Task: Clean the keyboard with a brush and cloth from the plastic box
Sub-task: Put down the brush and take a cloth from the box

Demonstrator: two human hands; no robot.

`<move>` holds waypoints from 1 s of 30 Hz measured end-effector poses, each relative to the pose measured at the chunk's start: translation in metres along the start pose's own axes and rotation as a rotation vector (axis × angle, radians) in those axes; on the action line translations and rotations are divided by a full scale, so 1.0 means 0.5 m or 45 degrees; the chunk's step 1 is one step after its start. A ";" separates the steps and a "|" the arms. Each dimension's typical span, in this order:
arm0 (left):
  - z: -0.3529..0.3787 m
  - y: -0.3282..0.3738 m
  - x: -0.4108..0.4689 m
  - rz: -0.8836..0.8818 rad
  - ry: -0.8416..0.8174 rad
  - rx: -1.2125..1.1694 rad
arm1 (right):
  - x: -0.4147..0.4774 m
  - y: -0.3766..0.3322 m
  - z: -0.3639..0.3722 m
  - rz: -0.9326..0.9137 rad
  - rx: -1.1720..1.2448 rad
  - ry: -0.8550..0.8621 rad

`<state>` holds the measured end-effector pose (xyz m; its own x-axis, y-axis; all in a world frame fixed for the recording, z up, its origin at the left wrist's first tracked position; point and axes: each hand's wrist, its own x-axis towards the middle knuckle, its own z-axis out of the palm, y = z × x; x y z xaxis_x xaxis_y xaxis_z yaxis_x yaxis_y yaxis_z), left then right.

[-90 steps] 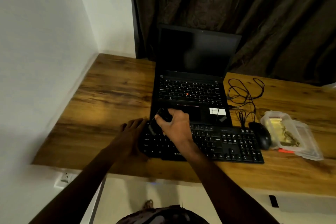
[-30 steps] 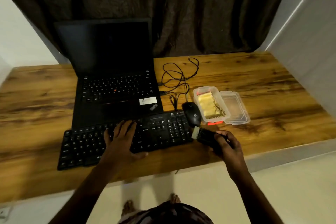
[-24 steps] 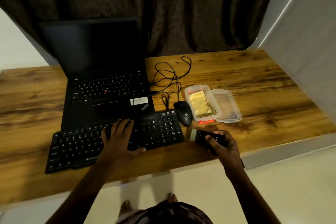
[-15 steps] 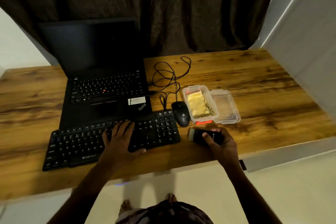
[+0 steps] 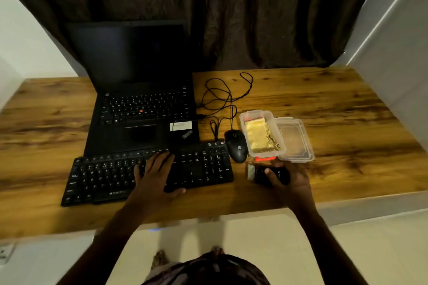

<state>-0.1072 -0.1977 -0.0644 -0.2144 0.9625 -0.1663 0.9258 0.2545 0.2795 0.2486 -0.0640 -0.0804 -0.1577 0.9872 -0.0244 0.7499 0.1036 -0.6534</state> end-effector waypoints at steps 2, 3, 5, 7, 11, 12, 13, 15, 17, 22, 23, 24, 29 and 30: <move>-0.002 0.000 0.001 0.000 -0.012 -0.010 | 0.004 -0.015 -0.015 0.001 -0.045 0.057; -0.003 -0.001 0.000 0.003 -0.015 -0.026 | 0.007 -0.028 -0.024 -0.031 -0.060 0.127; -0.005 -0.002 0.000 0.009 -0.024 -0.040 | 0.030 -0.056 -0.042 -0.148 -0.054 0.261; -0.008 -0.005 0.000 0.015 -0.025 -0.037 | 0.076 -0.084 -0.052 -0.245 -0.091 0.249; -0.009 -0.008 0.000 0.045 0.003 -0.045 | 0.186 -0.141 -0.036 -0.304 -0.292 0.005; -0.007 -0.011 0.001 0.056 0.003 -0.038 | 0.208 -0.155 -0.026 -0.306 -0.367 -0.051; -0.007 -0.012 0.003 0.065 0.003 -0.029 | 0.226 -0.165 -0.016 -0.310 -0.439 -0.101; -0.006 -0.017 0.005 0.079 0.006 -0.015 | 0.253 -0.179 0.003 -0.300 -0.516 -0.210; -0.009 -0.024 0.005 0.102 0.009 0.007 | 0.267 -0.185 0.020 -0.276 -0.544 -0.301; -0.022 -0.034 0.004 0.118 -0.033 0.012 | 0.279 -0.189 0.043 -0.284 -0.657 -0.300; -0.027 -0.034 0.004 0.118 -0.045 0.023 | 0.282 -0.188 0.046 -0.286 -0.679 -0.313; -0.029 -0.035 0.004 0.118 -0.063 0.037 | 0.285 -0.188 0.049 -0.280 -0.695 -0.320; -0.028 -0.045 0.006 0.162 -0.034 -0.027 | 0.281 -0.194 0.059 -0.199 -0.740 -0.249; -0.028 -0.048 0.006 0.174 -0.034 -0.027 | 0.278 -0.197 0.057 -0.207 -0.759 -0.218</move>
<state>-0.1342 -0.1994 -0.0585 -0.0785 0.9855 -0.1503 0.9390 0.1237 0.3208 0.1347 0.0594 -0.0410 -0.3632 0.9248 -0.1134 0.9285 0.3491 -0.1270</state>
